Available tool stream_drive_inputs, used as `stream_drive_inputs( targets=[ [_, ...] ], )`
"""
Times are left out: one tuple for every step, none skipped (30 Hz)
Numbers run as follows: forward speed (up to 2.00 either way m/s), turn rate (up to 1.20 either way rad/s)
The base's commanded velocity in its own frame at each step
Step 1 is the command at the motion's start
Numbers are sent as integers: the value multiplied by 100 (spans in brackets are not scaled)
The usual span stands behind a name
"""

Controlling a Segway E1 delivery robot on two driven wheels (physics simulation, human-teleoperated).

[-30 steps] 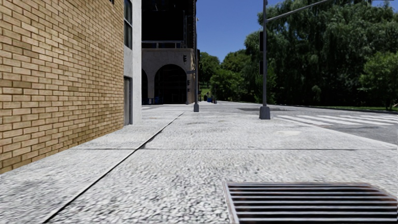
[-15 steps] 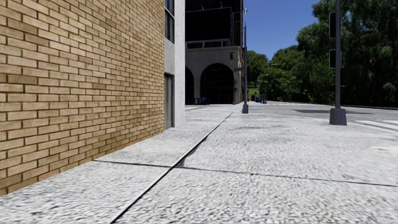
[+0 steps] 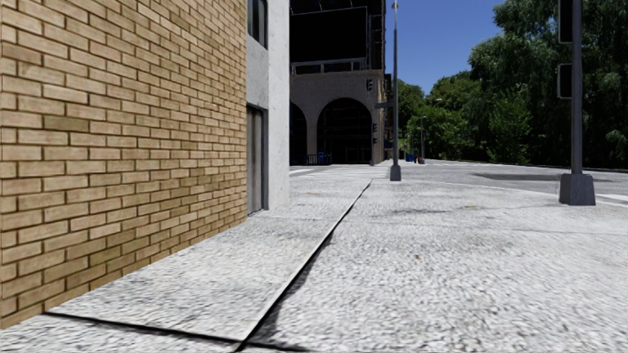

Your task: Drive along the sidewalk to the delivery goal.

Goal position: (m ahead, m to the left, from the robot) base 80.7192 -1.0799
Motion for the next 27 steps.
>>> stream_drive_inputs(
  targets=[
    [200,0],
    [200,0],
    [200,0],
    [200,0],
    [200,0],
    [200,0],
    [200,0],
    [200,0],
    [200,0],
    [200,0],
    [200,0],
    [200,0],
    [200,0],
    [200,0],
    [200,0],
    [200,0],
    [200,0],
    [200,0],
    [200,0],
    [200,0],
    [200,0],
    [200,0],
    [200,-6],
    [200,-6],
    [200,-10],
    [200,-11],
    [200,-11]
  ],
)
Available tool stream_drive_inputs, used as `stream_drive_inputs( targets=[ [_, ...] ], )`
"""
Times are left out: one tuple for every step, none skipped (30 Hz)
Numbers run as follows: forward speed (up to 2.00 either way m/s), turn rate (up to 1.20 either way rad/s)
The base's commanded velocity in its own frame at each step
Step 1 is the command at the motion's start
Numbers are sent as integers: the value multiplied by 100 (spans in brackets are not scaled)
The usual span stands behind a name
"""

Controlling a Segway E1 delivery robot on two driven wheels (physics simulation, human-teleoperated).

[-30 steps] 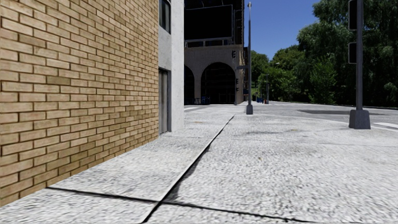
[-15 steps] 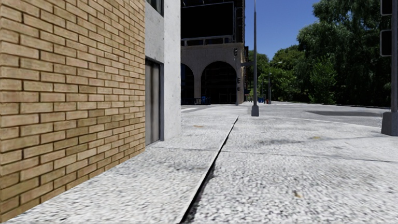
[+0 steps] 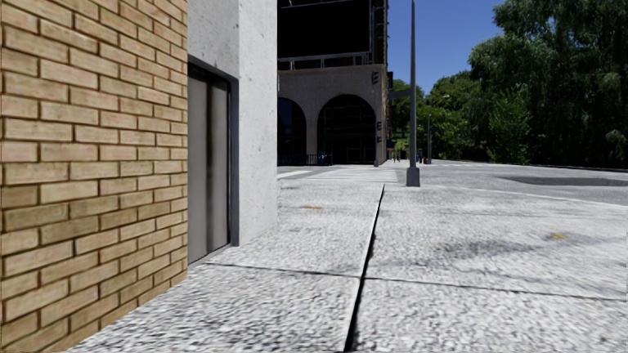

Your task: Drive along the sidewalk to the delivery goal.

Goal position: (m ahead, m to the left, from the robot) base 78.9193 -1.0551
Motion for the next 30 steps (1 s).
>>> stream_drive_inputs(
  targets=[
    [200,-11],
    [200,-11],
    [200,-11],
    [200,-11],
    [200,-11],
    [200,-11],
    [200,-11],
    [200,-11],
    [200,-11],
    [200,-18],
    [200,-20],
    [200,-21],
    [200,-21],
    [200,-21],
    [200,-22],
    [200,-23],
    [200,-23],
    [200,-24],
    [200,-33],
    [200,-43],
    [200,-45],
    [200,-45],
    [200,-46],
    [200,-46],
    [200,-46],
    [200,-46],
    [200,-46],
    [200,-46],
    [200,-46],
    [200,-46]
  ],
)
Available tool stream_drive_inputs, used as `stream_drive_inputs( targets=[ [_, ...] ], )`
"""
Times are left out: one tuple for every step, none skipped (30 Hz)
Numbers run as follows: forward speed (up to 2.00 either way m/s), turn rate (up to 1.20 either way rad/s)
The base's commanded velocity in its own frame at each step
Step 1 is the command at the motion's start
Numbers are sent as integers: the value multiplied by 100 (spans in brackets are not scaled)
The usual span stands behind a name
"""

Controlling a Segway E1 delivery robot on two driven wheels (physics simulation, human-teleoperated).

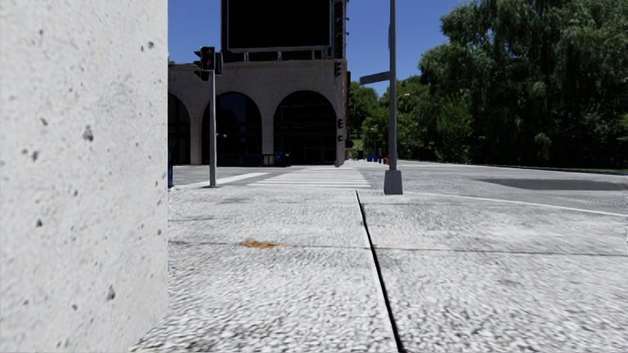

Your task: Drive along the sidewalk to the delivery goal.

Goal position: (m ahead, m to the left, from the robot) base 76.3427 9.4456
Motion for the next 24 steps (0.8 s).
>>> stream_drive_inputs(
  targets=[
    [200,-46],
    [200,-44],
    [200,-39],
    [200,0],
    [200,0],
    [200,0],
    [200,0],
    [200,0],
    [200,0],
    [200,0],
    [200,0],
    [200,0],
    [200,0],
    [200,0],
    [200,0],
    [200,0],
    [200,0],
    [200,0],
    [200,0],
    [200,0],
    [200,0],
    [200,0],
    [200,0],
    [200,0]
  ],
)
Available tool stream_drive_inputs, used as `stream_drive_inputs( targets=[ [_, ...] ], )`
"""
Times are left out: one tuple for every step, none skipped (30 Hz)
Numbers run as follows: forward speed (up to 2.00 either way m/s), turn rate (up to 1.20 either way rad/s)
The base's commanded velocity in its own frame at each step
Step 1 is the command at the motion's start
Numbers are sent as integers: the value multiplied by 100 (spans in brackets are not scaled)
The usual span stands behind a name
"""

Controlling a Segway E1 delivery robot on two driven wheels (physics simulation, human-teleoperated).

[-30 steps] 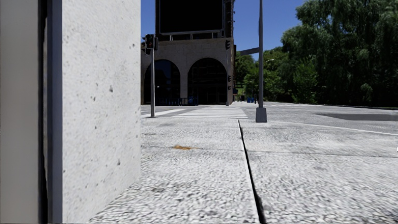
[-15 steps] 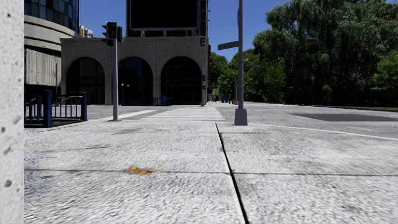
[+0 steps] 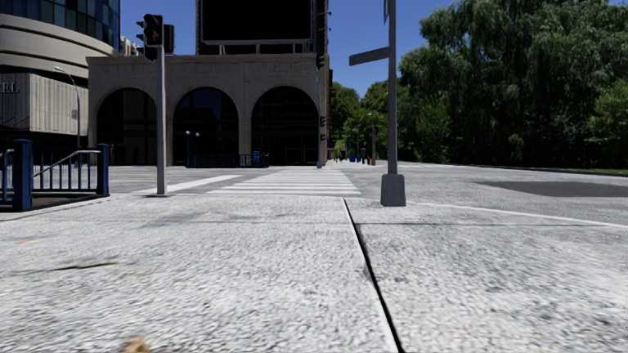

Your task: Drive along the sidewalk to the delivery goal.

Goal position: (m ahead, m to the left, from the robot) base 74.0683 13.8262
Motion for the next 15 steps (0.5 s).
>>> stream_drive_inputs(
  targets=[
    [200,0],
    [200,0],
    [200,0],
    [200,0],
    [200,0],
    [200,0],
    [200,0],
    [200,0],
    [200,0],
    [200,0],
    [200,0],
    [200,0],
    [200,0],
    [200,0],
    [200,0]
  ],
)
